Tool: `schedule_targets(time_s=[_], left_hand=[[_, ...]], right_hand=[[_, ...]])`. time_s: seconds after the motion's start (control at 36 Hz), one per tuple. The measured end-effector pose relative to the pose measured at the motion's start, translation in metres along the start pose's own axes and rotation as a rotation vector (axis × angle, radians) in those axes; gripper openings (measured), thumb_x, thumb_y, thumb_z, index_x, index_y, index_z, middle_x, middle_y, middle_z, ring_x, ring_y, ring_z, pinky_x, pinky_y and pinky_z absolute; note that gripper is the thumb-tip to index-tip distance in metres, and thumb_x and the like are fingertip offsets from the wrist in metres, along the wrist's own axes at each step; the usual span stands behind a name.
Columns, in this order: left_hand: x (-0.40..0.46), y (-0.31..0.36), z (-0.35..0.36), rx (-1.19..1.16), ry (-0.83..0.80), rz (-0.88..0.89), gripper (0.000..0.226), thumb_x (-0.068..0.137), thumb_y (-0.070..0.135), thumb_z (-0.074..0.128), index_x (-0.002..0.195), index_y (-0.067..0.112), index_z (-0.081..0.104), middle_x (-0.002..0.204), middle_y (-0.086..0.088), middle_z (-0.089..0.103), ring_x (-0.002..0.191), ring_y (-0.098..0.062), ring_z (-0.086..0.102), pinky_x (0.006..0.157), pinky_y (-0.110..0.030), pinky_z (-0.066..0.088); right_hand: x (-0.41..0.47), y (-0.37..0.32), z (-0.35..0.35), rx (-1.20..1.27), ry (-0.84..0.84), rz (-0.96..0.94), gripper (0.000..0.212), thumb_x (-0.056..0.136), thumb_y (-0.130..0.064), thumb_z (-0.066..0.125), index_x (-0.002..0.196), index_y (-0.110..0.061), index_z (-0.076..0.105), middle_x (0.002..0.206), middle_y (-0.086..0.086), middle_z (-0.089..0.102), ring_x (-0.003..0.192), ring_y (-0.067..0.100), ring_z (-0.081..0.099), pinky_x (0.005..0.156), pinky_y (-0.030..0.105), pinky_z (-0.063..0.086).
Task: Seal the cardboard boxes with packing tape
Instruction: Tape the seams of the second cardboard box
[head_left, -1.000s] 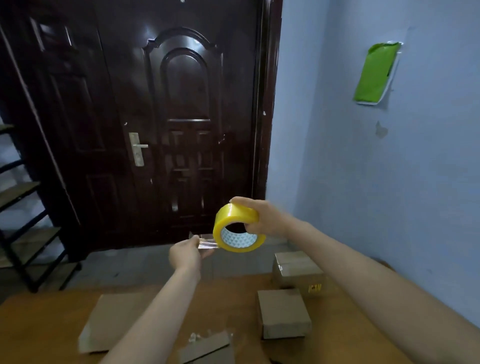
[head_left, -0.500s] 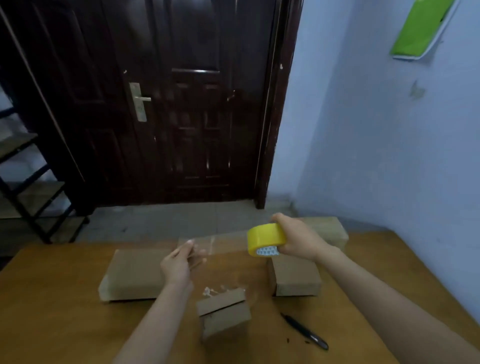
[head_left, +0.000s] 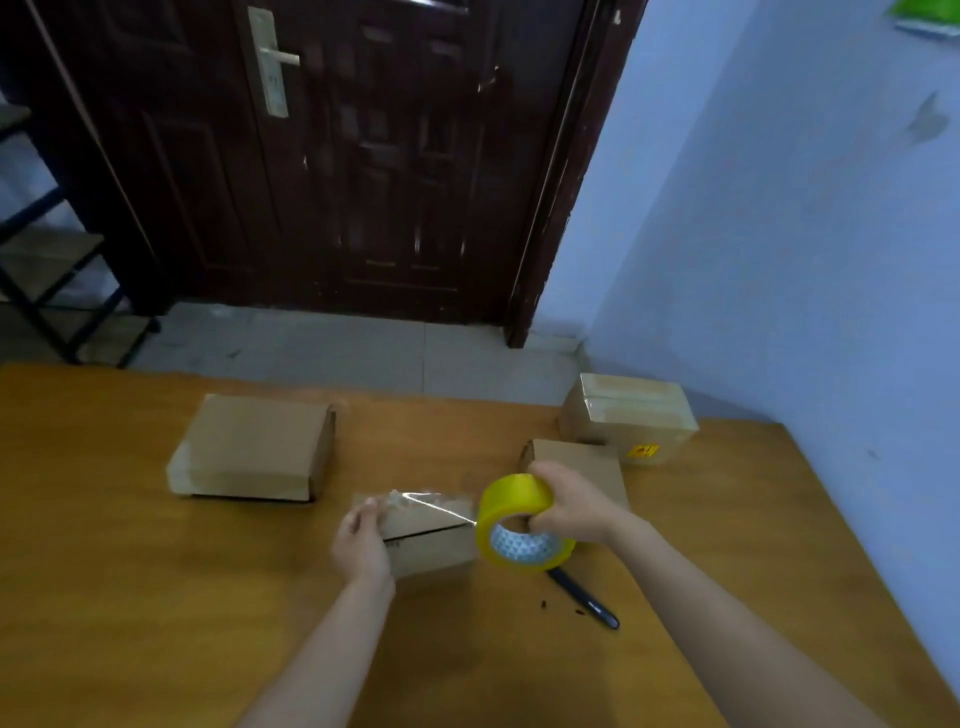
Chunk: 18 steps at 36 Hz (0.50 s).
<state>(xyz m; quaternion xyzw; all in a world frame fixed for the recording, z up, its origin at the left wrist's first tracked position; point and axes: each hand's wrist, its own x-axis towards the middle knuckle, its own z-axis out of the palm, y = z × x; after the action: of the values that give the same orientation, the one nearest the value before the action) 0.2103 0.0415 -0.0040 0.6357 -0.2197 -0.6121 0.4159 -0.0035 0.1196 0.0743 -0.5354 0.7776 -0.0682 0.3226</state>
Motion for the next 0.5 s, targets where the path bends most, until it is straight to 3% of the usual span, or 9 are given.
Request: schedule_targets(time_s=[0.06, 0.11, 0.17, 0.22, 0.28, 0.36, 0.42, 0.5], left_hand=[[0.003, -0.006, 0.005, -0.019, 0.02, 0.016, 0.017, 0.098, 0.019, 0.053, 0.098, 0.004, 0.062, 0.096, -0.013, 0.063, 0.089, -0.023, 0.055, 0.08, -0.034, 0.045], [0.003, -0.01, 0.011, -0.02, 0.024, 0.031, 0.021, 0.1, 0.019, 0.048, 0.087, 0.008, 0.059, 0.082, -0.005, 0.061, 0.08, -0.021, 0.054, 0.075, -0.033, 0.044], [0.007, -0.015, 0.016, -0.046, 0.018, 0.028, 0.024, 0.101, 0.019, 0.045, 0.081, 0.012, 0.056, 0.079, -0.002, 0.061, 0.081, -0.023, 0.058, 0.081, -0.038, 0.045], [0.012, -0.021, 0.02, -0.057, 0.024, 0.005, 0.022, 0.102, 0.021, 0.044, 0.089, 0.009, 0.058, 0.078, -0.001, 0.066, 0.086, -0.025, 0.062, 0.078, -0.034, 0.05], [0.012, -0.022, 0.023, -0.061, 0.013, -0.007, 0.022, 0.102, 0.019, 0.042, 0.085, 0.012, 0.054, 0.06, 0.01, 0.067, 0.069, -0.011, 0.064, 0.06, -0.021, 0.049], [0.013, -0.027, 0.024, -0.044, -0.018, 0.004, 0.023, 0.103, 0.018, 0.04, 0.081, 0.016, 0.049, 0.051, 0.013, 0.065, 0.05, 0.002, 0.06, 0.061, -0.024, 0.047], [0.015, -0.03, 0.022, -0.03, -0.019, 0.021, 0.021, 0.102, 0.02, 0.041, 0.084, 0.015, 0.05, 0.053, 0.012, 0.066, 0.062, -0.004, 0.064, 0.063, -0.025, 0.048], [0.017, -0.033, 0.018, 0.011, -0.049, 0.022, 0.024, 0.102, 0.021, 0.041, 0.081, 0.016, 0.05, 0.056, 0.009, 0.068, 0.078, -0.019, 0.062, 0.064, -0.027, 0.045]], right_hand=[[0.0, 0.001, 0.007, 0.111, -0.089, 0.072, 0.075, 0.077, -0.024, 0.069, 0.142, -0.014, 0.035, 0.144, 0.003, 0.036, 0.132, 0.024, 0.036, 0.1, 0.032, 0.037], [-0.001, 0.001, 0.013, 0.197, -0.183, 0.107, 0.085, 0.074, -0.026, 0.066, 0.148, -0.018, 0.025, 0.151, 0.004, 0.027, 0.135, 0.023, 0.032, 0.107, 0.038, 0.036], [-0.002, 0.0, 0.018, 0.228, -0.239, 0.133, 0.091, 0.068, -0.03, 0.063, 0.149, -0.019, 0.024, 0.15, 0.006, 0.028, 0.133, 0.024, 0.035, 0.106, 0.038, 0.038], [-0.002, -0.001, 0.025, 0.265, -0.281, 0.156, 0.09, 0.068, -0.027, 0.063, 0.149, -0.017, 0.024, 0.149, 0.008, 0.032, 0.131, 0.023, 0.038, 0.103, 0.036, 0.04], [0.0, 0.003, 0.034, 0.31, -0.315, 0.163, 0.078, 0.08, -0.015, 0.064, 0.148, -0.012, 0.025, 0.146, 0.011, 0.035, 0.126, 0.022, 0.042, 0.098, 0.032, 0.041], [-0.004, 0.01, 0.046, 0.389, -0.35, 0.179, 0.071, 0.085, -0.007, 0.061, 0.146, -0.012, 0.027, 0.141, 0.009, 0.04, 0.113, 0.015, 0.045, 0.09, 0.027, 0.044], [-0.005, 0.013, 0.052, 0.435, -0.338, 0.184, 0.078, 0.077, -0.013, 0.065, 0.145, -0.013, 0.029, 0.134, 0.007, 0.046, 0.112, 0.018, 0.051, 0.089, 0.031, 0.047], [-0.008, 0.019, 0.058, 0.475, -0.339, 0.197, 0.093, 0.067, -0.024, 0.067, 0.149, -0.016, 0.024, 0.136, 0.005, 0.041, 0.119, 0.019, 0.049, 0.087, 0.027, 0.047]])
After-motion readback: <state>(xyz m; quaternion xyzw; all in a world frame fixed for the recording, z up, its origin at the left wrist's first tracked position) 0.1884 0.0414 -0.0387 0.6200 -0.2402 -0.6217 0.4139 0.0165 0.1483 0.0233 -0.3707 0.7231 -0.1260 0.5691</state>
